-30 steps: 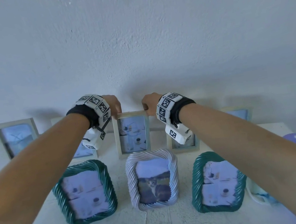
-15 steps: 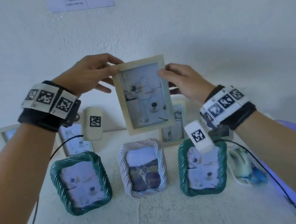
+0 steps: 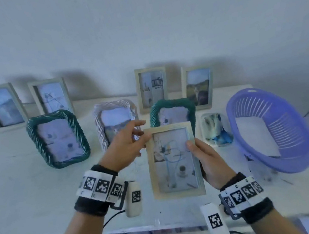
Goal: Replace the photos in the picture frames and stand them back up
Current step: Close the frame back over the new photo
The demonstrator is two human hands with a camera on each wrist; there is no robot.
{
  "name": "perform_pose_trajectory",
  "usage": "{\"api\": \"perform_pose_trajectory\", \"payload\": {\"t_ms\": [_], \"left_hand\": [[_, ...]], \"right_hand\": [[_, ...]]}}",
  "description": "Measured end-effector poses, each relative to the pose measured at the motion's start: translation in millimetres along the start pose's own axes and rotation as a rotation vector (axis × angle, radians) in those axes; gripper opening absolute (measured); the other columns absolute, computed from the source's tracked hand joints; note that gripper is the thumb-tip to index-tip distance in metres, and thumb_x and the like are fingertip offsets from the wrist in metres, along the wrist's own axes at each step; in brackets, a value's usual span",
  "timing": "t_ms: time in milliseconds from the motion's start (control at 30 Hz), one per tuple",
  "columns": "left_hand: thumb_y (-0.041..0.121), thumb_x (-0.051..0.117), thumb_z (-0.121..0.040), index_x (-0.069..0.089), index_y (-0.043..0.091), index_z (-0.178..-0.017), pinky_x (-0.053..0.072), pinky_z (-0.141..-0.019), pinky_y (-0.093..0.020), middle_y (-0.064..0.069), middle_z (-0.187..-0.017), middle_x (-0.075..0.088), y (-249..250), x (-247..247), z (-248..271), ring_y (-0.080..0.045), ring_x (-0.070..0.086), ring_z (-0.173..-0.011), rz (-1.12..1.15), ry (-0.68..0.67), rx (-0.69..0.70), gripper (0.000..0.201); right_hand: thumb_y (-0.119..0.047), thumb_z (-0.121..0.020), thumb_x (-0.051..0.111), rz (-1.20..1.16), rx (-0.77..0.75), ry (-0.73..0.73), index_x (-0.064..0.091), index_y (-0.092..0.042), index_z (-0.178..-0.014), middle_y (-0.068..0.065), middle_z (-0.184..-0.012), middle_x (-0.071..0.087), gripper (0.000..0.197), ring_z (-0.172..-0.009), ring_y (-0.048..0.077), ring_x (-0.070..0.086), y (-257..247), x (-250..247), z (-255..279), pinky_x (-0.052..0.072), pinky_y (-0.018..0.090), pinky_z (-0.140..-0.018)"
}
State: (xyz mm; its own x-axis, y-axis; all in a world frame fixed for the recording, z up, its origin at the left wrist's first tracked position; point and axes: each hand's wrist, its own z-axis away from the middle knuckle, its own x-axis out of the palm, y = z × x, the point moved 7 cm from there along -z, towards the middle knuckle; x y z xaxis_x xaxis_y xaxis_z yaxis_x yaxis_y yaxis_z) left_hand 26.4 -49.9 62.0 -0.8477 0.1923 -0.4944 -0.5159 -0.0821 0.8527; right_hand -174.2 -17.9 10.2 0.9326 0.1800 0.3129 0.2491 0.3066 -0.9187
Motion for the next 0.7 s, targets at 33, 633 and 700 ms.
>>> {"api": "perform_pose_trajectory", "payload": {"t_ms": [33, 633, 700], "left_hand": [[0.045, 0.062, -0.088, 0.044, 0.028, -0.136, 0.060, -0.074, -0.033, -0.001, -0.117, 0.061, -11.2, 17.8, 10.2, -0.010, 0.067, -0.087, -0.002, -0.004, -0.035, 0.053], [0.070, 0.077, -0.058, 0.031, 0.047, -0.142, 0.040, -0.109, -0.049, 0.006, -0.140, 0.054, -34.8, 121.3, 59.6, -0.009, 0.047, -0.132, 0.540, -0.033, -0.036, 0.099], [0.064, 0.078, -0.061, 0.043, 0.039, -0.136, 0.047, -0.100, -0.044, 0.002, -0.131, 0.062, -39.5, 106.6, 62.1, -0.015, 0.057, -0.122, 0.600, 0.013, -0.012, 0.087]], "right_hand": [[-0.025, -0.100, 0.043, -0.015, 0.018, 0.024, 0.058, -0.011, -0.124, 0.010, -0.117, 0.069, 0.031, -0.106, 0.028, 0.066, 10.9, -6.1, 6.0, 0.056, 0.032, -0.074], [-0.052, -0.098, 0.041, 0.023, 0.207, 0.082, 0.060, -0.011, -0.100, 0.010, -0.081, 0.067, 0.045, -0.068, 0.022, 0.056, 46.3, -20.4, 29.6, 0.045, 0.032, -0.063], [-0.051, -0.098, 0.040, 0.139, 0.140, 0.161, 0.061, -0.013, -0.098, 0.008, -0.083, 0.068, 0.043, -0.069, 0.019, 0.056, 44.7, -29.7, 27.9, 0.045, 0.030, -0.063]]}}
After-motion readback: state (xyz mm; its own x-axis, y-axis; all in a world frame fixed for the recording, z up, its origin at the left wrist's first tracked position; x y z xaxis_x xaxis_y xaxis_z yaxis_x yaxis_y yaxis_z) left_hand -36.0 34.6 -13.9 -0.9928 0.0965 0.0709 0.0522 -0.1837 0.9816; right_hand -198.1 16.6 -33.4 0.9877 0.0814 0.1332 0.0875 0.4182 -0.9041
